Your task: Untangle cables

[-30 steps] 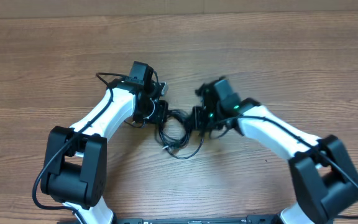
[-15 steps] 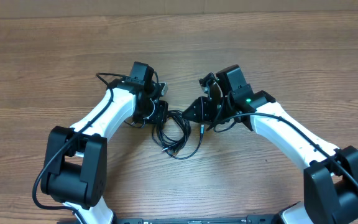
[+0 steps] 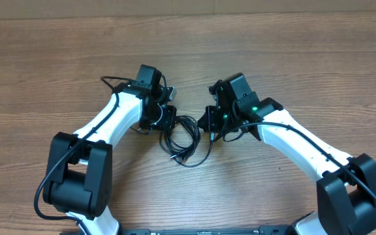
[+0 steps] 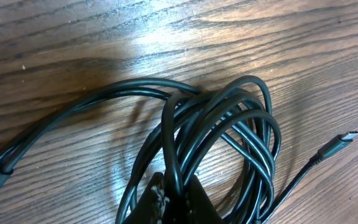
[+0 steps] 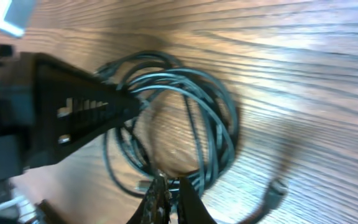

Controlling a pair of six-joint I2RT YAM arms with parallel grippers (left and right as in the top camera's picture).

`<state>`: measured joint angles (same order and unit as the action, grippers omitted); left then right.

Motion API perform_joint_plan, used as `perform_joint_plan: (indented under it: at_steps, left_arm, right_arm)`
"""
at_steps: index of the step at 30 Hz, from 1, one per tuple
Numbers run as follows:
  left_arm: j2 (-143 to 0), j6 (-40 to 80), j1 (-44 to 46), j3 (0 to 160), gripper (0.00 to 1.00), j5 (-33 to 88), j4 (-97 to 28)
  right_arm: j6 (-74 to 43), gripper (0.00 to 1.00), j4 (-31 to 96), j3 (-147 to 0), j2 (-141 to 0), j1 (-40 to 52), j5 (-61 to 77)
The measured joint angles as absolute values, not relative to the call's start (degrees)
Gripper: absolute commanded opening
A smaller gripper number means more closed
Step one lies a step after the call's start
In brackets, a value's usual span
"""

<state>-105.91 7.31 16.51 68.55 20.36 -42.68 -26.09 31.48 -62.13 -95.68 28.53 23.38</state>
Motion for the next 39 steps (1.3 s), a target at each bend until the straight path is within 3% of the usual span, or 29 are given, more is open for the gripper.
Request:
perform_joint_plan:
  at_steps: [13, 22, 23, 25, 26, 29, 34, 39]
  left_arm:
    - [-105.91, 7.31, 16.51, 68.55, 0.04, 20.36, -42.65]
    - [-105.91, 7.31, 16.51, 68.55, 0.04, 20.36, -42.68]
    - [-105.91, 7.31, 16.51, 68.55, 0.04, 20.36, -42.65]
    - [-105.91, 7.31, 16.51, 68.55, 0.04, 20.36, -42.68]
    - [-105.91, 7.31, 16.51, 68.55, 0.04, 20.36, -42.68]
    - [-105.91, 7.31, 16.51, 68.55, 0.04, 20.36, -42.68]
    - [-105.91, 7.31, 16.51, 68.55, 0.04, 20.36, -42.63]
    - [-105.91, 7.31, 16.51, 68.55, 0.04, 20.36, -42.65]
  right_arm:
    - [-26.76, 0.04, 36.93, -62.08, -95.68, 29.8, 10.15]
    - [-26.76, 0.04, 36.88, -62.08, -95.68, 30.85, 10.26]
    - [-26.76, 0.06, 36.77, -62.08, -95.68, 30.85, 10.31]
    - [-26.87, 0.43, 36.27, -62.08, -95.68, 30.85, 10.41]
    - [-26.74, 0.5, 36.07, -62.08, -95.68, 30.85, 10.5]
    - [-25.98, 0.57, 35.05, -62.08, -95.68, 30.92, 10.66]
    - [-23.24, 0.58, 34.76, -62.08, -95.68, 33.28, 8.6]
    - [-21.76, 0.36, 32.53, -62.06, -95.68, 38.63, 2.35]
